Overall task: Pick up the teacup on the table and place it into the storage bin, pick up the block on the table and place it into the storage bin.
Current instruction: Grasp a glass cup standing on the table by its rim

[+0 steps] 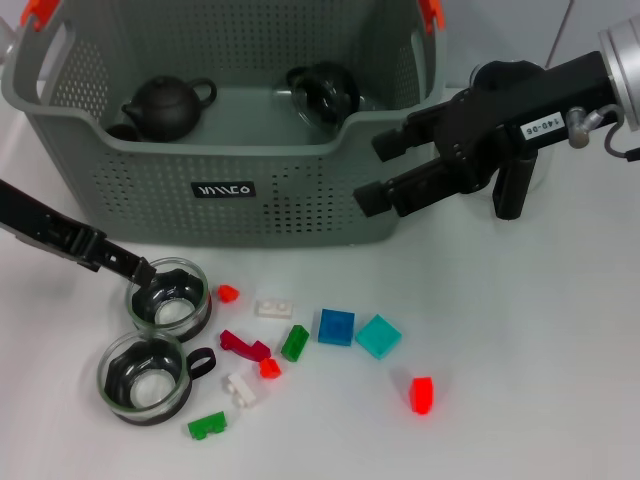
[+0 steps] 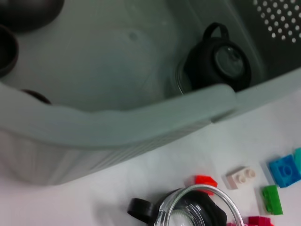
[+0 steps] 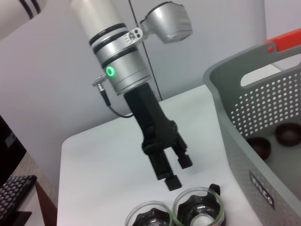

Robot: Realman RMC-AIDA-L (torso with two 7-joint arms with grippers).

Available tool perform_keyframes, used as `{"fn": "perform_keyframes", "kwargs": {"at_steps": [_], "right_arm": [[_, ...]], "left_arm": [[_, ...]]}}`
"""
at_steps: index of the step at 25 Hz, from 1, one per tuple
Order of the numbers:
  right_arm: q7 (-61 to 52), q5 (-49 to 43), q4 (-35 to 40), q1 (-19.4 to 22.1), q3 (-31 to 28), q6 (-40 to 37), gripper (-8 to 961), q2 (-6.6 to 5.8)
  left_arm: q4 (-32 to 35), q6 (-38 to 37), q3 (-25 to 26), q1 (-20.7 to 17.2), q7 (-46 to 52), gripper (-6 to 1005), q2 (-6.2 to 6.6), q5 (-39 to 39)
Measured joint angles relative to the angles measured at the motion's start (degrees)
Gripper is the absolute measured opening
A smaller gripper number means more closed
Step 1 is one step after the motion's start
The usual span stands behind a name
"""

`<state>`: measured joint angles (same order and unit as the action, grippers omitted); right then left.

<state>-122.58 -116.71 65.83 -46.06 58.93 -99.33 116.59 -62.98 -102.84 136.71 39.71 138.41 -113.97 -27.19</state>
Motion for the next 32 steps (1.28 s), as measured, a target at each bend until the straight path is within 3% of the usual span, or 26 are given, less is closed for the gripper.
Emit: {"fn": "perform_keyframes", "kwargs": {"at_steps": [5,11,20,27,32], "right_arm": [[1.3,0.0,-1.3,-0.1,-1.5,-0.1,896,-0.38],[2.1,0.0,-2.6,-0.4,-2.6,0.0,897,-0.72],[2.2,0.0,-3.3,-0.5,-4.6,0.4,897,-0.72],[2.3,0.0,-3.4,-0.6,-4.9,1.0,897,-0.73],[2.6,0.0,-3.4,-0.6,-4.9,1.1,896,-0.91]], "left_arm": [[-4.8,-2.8,-0.3,-1.7,-2.0,874,-1.10,-0.4],[-10.6,-5.6,0.0,-4.0,-10.9,874,-3.15,-1.8],[-11.5,-8.7,-0.7,-4.8,-18.2,874,-4.46,-6.2],[-11.0,-7.5,-4.0,-2.9,-17.7,874,-7.55,-5.3],[-11.1,-5.6,-6.9,-2.6,-14.2,874,-8.30,-5.0]]}}
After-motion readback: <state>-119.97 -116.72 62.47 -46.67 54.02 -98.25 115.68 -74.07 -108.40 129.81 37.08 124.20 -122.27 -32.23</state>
